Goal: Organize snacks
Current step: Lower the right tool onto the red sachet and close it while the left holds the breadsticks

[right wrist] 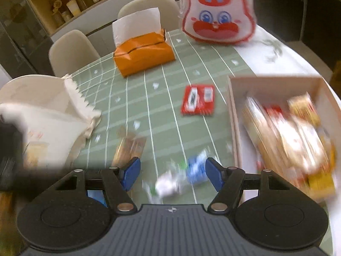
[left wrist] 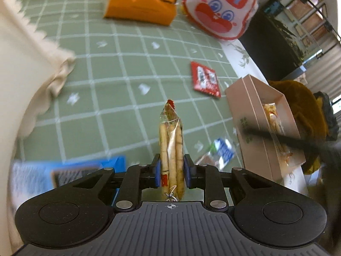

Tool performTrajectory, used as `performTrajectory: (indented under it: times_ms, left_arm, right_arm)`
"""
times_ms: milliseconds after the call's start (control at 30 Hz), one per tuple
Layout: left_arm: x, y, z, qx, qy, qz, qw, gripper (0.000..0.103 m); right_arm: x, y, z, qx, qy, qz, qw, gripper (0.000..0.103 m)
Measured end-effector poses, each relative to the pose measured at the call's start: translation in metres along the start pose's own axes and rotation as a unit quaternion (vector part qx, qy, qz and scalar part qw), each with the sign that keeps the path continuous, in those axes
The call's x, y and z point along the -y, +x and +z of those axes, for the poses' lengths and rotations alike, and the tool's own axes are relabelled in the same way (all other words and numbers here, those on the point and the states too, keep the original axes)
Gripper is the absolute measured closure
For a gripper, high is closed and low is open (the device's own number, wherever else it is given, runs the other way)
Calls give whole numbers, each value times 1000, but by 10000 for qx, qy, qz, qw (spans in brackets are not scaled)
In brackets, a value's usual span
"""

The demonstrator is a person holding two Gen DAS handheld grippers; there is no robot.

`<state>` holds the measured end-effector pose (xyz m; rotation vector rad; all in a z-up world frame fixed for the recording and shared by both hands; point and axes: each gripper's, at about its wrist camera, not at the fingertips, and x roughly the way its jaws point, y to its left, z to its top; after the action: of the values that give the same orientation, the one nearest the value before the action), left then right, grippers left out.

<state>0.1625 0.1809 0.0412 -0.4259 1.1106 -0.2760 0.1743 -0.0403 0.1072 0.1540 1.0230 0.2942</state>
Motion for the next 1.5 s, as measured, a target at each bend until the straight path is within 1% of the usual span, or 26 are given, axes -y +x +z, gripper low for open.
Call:
performTrajectory:
  times_ms: [67, 167, 233, 333, 367, 400, 433, 500, 567, 600, 633, 700, 833, 867, 900, 933, 1000, 1067, 1167, 1200, 1233, 1333, 1367, 1400, 1433, 1500]
  left_arm:
    - [-6, -8, -9, 24, -111, -79, 9999, 78]
    - [-13, -17, -20, 38, -218, -191, 9996, 78]
    - [-15, -22, -25, 22, -236, -267, 9994, 78]
    - [-19, -28, -30, 61, -212, -287, 9993, 78]
    - [-21, -30, -31, 68, -215, -292, 9993, 78]
    - [-23, -31, -32, 82, -229, -289, 9993, 78]
    - [-25, -32, -33, 95, -243, -283, 9993, 78]
    - [-29, -31, -35, 101, -308, -278, 9991, 78]
    - [-34, -30, -38, 63, -405, -316, 9987, 78]
    - [-35, -29, -38, 52, -433, -327, 9985, 78]
    - [-37, -29, -40, 44, -444, -331, 9985, 78]
    - [-37, -29, -41, 18, -461, -341, 9984, 78]
    - [-34, -30, -43, -23, -408, -338, 9986, 78]
    - [-33, -28, -42, -31, -392, -341, 9986, 78]
    - [-31, -28, -43, -38, -381, -346, 9987, 78]
    - [-29, -28, -43, -44, -375, -343, 9987, 78]
    - [-27, -29, -45, -46, -373, -324, 9988, 78]
    - [-26, -30, -47, -39, -392, -310, 9987, 78]
    - [-25, -32, -52, -47, -426, -263, 9987, 78]
    - [-25, -33, -54, -57, -438, -256, 9987, 78]
    - [-25, -34, -56, -66, -454, -252, 9986, 78]
    - [-26, -37, -60, -70, -488, -246, 9985, 78]
    - [-26, -39, -62, -66, -490, -248, 9985, 78]
    - [-26, -41, -63, -63, -490, -248, 9985, 78]
    - [-27, -42, -64, -58, -489, -250, 9985, 78]
    - [-27, -44, -65, -47, -506, -257, 9984, 78]
  right_arm:
    - [-5, 27, 27, -14, 49, -199, 9998, 35]
    - [-8, 66, 69, -121, 149, -323, 9993, 35]
    - [-6, 99, 96, -312, 85, -491, 9983, 35]
    - [1, 141, 124, -612, -73, -914, 9939, 35]
    - [-1, 151, 127, -611, -188, -1185, 9909, 35]
    - [-4, 158, 128, -624, -357, -1365, 9880, 35]
    - [-6, 163, 126, -698, -438, -1385, 9869, 35]
    - [-8, 163, 118, -745, -388, -1255, 9885, 37]
    - [-19, 157, 108, -740, -606, -1155, 9887, 48]
    - [-25, 153, 102, -757, -751, -1102, 9882, 56]
    - [-29, 149, 96, -791, -816, -999, 9885, 59]
    - [-31, 139, 83, -861, -815, -728, 9903, 60]
    - [-30, 119, 57, -1009, -714, -338, 9918, 61]
    - [-31, 115, 53, -1039, -731, -239, 9916, 60]
    - [-32, 111, 46, -1028, -809, -207, 9912, 55]
    - [-34, 107, 40, -983, -943, -270, 9903, 40]
    - [-36, 103, 33, -859, -1151, -477, 9885, 23]
    - [-31, 102, 31, -780, -921, -601, 9909, 23]
    - [-16, 107, 33, -856, 90, -225, 9960, 23]
    - [-11, 111, 33, -858, 490, -48, 9951, 19]
    - [-7, 112, 32, -752, 917, 110, 9929, 16]
    - [-6, 114, 28, -427, 1632, 366, 9850, 15]
    - [-10, 115, 27, -383, 1602, 323, 9858, 15]
    - [-17, 117, 28, -380, 1403, 220, 9891, 15]
    - [-29, 119, 28, -426, 1001, 53, 9940, 15]
    - [-48, 123, 24, -532, 275, -255, 9979, 15]
